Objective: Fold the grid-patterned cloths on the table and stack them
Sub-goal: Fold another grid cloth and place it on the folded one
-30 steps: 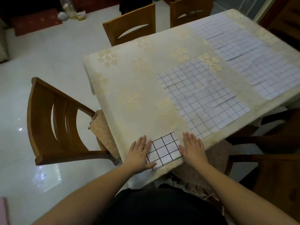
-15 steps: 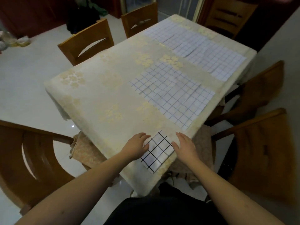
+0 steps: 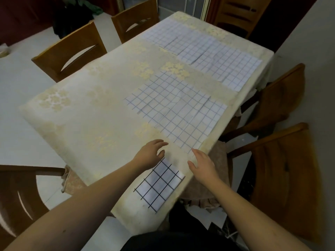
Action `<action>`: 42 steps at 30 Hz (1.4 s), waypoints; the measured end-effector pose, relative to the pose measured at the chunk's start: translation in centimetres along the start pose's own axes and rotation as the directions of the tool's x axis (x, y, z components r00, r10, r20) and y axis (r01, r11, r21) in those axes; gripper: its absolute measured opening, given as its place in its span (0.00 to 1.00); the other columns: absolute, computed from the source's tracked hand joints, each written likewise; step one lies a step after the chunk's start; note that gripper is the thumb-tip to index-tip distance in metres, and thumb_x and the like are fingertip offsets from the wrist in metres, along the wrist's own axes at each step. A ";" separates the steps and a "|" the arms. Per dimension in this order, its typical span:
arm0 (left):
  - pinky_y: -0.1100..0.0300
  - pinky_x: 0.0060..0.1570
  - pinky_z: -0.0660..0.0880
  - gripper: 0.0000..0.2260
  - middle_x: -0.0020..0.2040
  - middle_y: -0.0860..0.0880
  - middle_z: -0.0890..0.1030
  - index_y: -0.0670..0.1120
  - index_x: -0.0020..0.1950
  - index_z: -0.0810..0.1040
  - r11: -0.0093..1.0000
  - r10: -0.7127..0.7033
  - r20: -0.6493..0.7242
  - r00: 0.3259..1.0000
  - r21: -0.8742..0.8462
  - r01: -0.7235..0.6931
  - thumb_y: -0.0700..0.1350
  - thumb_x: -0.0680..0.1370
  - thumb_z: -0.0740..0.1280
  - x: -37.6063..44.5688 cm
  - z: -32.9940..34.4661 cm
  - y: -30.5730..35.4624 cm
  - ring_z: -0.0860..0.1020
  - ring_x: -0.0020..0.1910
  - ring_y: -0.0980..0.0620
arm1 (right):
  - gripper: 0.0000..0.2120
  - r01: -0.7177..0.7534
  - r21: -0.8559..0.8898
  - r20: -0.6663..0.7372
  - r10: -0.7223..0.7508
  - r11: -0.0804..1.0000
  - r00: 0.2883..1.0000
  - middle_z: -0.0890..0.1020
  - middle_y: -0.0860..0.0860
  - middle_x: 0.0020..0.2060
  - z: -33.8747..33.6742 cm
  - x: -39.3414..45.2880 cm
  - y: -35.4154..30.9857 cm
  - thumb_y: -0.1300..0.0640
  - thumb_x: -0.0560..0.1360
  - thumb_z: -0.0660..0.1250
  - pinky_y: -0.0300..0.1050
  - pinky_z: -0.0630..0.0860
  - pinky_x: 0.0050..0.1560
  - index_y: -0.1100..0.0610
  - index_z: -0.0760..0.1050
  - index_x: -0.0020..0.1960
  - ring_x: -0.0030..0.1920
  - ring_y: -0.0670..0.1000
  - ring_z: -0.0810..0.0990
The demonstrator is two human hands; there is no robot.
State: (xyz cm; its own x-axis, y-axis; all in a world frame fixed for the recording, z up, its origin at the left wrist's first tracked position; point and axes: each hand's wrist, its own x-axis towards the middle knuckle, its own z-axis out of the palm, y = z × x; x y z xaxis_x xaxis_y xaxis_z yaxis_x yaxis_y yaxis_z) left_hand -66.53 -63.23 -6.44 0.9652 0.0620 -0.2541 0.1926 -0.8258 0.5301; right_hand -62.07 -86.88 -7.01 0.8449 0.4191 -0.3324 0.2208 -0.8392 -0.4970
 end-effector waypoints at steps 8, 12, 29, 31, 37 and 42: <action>0.51 0.71 0.62 0.25 0.78 0.46 0.61 0.49 0.77 0.62 0.990 -0.066 -0.013 0.998 0.125 0.067 0.49 0.81 0.61 6.9 1.0 -1.1 0.61 0.76 0.47 | 0.28 0.057 -0.028 0.073 -0.054 0.998 0.996 0.63 0.52 0.76 -1.7 6.8 2.5 0.47 0.81 0.59 0.50 0.57 0.75 0.55 0.57 0.78 0.75 0.53 0.60; 0.48 0.75 0.54 0.29 0.81 0.47 0.46 0.53 0.80 0.47 0.956 -0.130 0.028 0.991 0.268 0.118 0.56 0.82 0.55 8.8 1.8 -2.2 0.48 0.79 0.45 | 0.31 0.088 -0.103 0.104 -0.078 0.991 0.992 0.58 0.53 0.78 -2.0 9.6 3.3 0.45 0.81 0.58 0.52 0.53 0.76 0.52 0.52 0.79 0.77 0.53 0.55; 0.47 0.75 0.48 0.33 0.81 0.51 0.46 0.55 0.80 0.44 0.897 -0.074 0.068 0.995 0.440 0.037 0.68 0.77 0.39 8.3 2.1 -6.1 0.46 0.79 0.47 | 0.19 0.329 -0.406 0.046 -0.340 0.853 0.939 0.81 0.51 0.61 -0.7 10.8 5.5 0.55 0.71 0.75 0.46 0.58 0.67 0.54 0.80 0.60 0.58 0.53 0.79; 0.48 0.75 0.48 0.33 0.81 0.51 0.46 0.55 0.80 0.44 0.899 -0.070 0.074 0.995 0.436 0.031 0.68 0.77 0.39 8.2 2.0 -6.4 0.46 0.79 0.47 | 0.13 0.330 -0.380 0.000 -0.356 0.864 0.934 0.85 0.48 0.47 -1.1 11.2 5.1 0.59 0.63 0.81 0.45 0.63 0.57 0.52 0.83 0.46 0.48 0.53 0.81; 0.47 0.75 0.49 0.32 0.81 0.50 0.51 0.54 0.80 0.49 0.903 -0.046 0.046 0.998 0.429 0.022 0.66 0.78 0.44 7.3 1.6 -6.9 0.50 0.79 0.46 | 0.05 0.363 -0.342 -0.143 -0.430 0.867 0.892 0.82 0.46 0.38 -2.3 10.6 1.5 0.51 0.73 0.69 0.44 0.63 0.51 0.52 0.81 0.42 0.45 0.52 0.79; 0.48 0.75 0.53 0.33 0.78 0.49 0.62 0.53 0.78 0.59 0.948 -0.024 -0.056 0.998 0.316 0.041 0.62 0.76 0.65 5.8 1.3 -7.1 0.59 0.77 0.46 | 0.12 0.412 -0.259 -0.226 -0.469 0.874 0.854 0.81 0.47 0.35 -2.4 8.6 -1.9 0.50 0.74 0.59 0.45 0.72 0.47 0.54 0.79 0.41 0.38 0.50 0.79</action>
State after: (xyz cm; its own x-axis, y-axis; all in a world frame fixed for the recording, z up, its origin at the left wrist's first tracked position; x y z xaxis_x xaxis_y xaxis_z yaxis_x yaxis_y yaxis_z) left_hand -62.51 -57.71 -12.78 0.9687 0.1134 -0.2209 0.1660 -0.9573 0.2368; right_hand -54.11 -82.50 -6.98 0.7276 0.6734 0.1304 0.6670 -0.6502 -0.3639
